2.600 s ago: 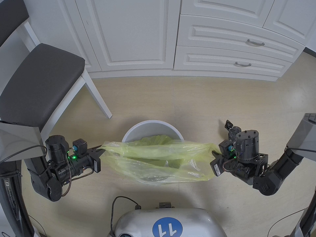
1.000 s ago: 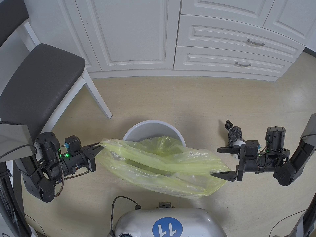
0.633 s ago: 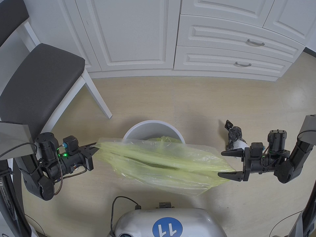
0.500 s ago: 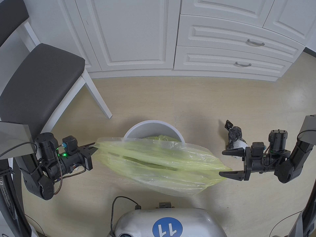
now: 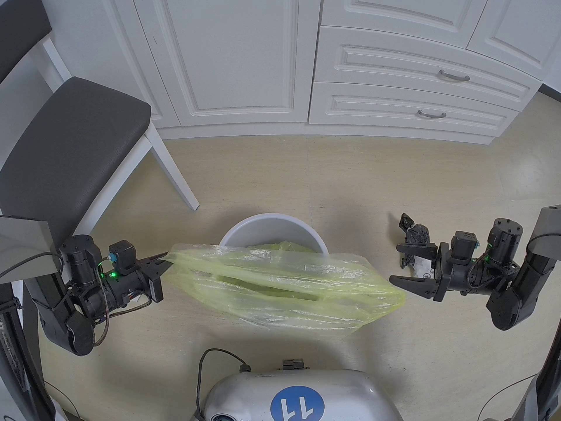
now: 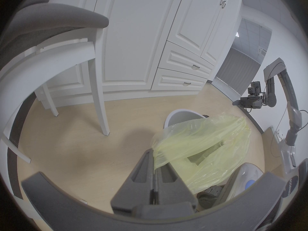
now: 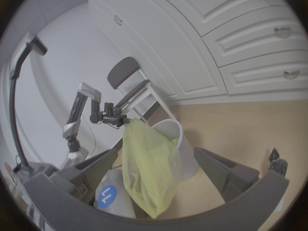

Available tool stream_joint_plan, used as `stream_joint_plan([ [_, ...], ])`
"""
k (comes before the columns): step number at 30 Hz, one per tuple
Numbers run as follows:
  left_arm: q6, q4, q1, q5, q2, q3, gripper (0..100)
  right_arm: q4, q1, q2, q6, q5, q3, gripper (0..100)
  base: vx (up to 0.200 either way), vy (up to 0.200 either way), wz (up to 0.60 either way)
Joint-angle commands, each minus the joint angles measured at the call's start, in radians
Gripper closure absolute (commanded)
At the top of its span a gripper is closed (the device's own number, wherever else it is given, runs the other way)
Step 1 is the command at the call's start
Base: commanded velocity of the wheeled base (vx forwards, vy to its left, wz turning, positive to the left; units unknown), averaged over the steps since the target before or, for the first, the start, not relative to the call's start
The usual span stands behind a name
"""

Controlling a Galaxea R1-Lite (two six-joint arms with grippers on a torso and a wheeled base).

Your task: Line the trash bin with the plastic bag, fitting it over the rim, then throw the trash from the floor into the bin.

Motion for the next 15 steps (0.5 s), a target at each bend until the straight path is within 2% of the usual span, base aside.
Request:
stream_joint_plan([
  [1, 0.001, -0.001, -0.05, -0.001, -0.083, 0.052, 100, -0.047, 0.104, -0.007, 0.117, -0.187, 0.005, 0, 0.0, 0.0, 0.0],
  [5, -0.001, -0.001, -0.086, -0.001, -0.112, 0.084, 100, -0.047, 0.176, -0.012, 0.116, -0.45, -0.006, 0, 0.0, 0.0, 0.0],
  [6, -0.001, -0.001, -0.093, -0.002, -0.118, 0.098, 100, -0.047, 0.193, -0.014, 0.114, -0.502, -0.01, 0, 0.0, 0.0, 0.0],
  [7, -0.001, -0.001, -0.098, -0.002, -0.12, 0.106, 100, -0.047, 0.199, -0.015, 0.114, -0.526, -0.015, 0, 0.0, 0.0, 0.0],
  [8, -0.001, -0.001, -0.115, -0.002, -0.12, 0.132, 100, -0.047, 0.225, -0.015, 0.114, -0.586, -0.035, 0, 0.0, 0.0, 0.0],
  [11, 0.005, -0.001, -0.127, -0.03, -0.112, 0.159, 100, -0.047, 0.247, -0.009, 0.108, -0.604, -0.092, 0, 0.0, 0.0, 0.0],
  [12, 0.004, -0.001, -0.127, -0.093, -0.109, 0.176, 100, 0.074, 0.264, -0.017, 0.076, -0.621, -0.168, 0, 0.0, 0.0, 0.0],
  [13, 0.004, -0.001, -0.127, -0.119, -0.109, 0.181, 100, 0.146, 0.267, -0.026, 0.05, -0.646, -0.202, 0, 0.0, 0.0, 0.0],
  [15, 0.007, -0.001, -0.129, -0.136, -0.103, 0.191, 100, 0.293, 0.278, -0.043, -0.006, -0.772, -0.286, 0, 0.0, 0.0, 0.0],
])
